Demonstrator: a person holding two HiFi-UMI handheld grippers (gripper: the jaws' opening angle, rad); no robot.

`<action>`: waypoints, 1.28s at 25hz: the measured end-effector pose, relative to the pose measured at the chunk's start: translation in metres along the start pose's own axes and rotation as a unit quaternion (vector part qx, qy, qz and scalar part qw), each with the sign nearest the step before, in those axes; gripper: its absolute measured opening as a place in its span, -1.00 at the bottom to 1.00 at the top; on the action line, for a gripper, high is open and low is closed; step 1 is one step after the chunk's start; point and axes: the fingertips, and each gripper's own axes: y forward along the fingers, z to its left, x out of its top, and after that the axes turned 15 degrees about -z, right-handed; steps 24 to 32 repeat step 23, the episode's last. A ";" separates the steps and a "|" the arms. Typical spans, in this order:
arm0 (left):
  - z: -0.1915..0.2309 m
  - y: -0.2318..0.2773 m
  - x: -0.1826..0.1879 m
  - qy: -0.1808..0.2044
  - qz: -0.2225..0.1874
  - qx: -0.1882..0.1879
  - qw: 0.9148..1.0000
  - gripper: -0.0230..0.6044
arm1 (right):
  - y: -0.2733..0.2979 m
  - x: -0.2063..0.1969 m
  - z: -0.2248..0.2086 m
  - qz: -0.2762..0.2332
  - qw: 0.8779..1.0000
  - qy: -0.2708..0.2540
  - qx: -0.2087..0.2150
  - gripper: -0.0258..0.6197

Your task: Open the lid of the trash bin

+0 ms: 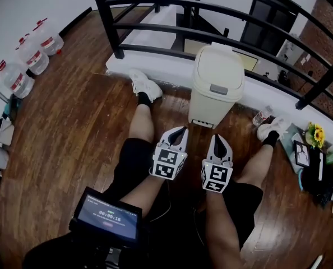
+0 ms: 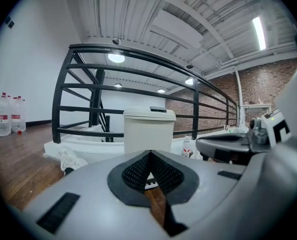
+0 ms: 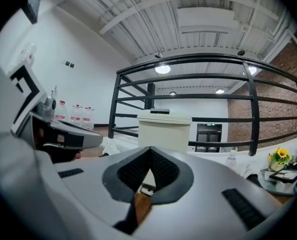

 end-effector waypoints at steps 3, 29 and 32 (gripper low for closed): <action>-0.002 0.000 -0.001 0.000 0.000 -0.002 1.000 -0.93 | 0.000 0.003 -0.002 -0.007 1.000 0.003 -0.004 -0.91; 0.006 0.001 -0.003 0.001 0.000 -0.001 1.000 -0.93 | 0.004 0.000 0.006 -0.016 1.000 0.009 -0.009 -0.91; 0.006 0.001 -0.003 0.001 0.000 -0.001 1.000 -0.93 | 0.004 0.000 0.006 -0.016 1.000 0.009 -0.009 -0.91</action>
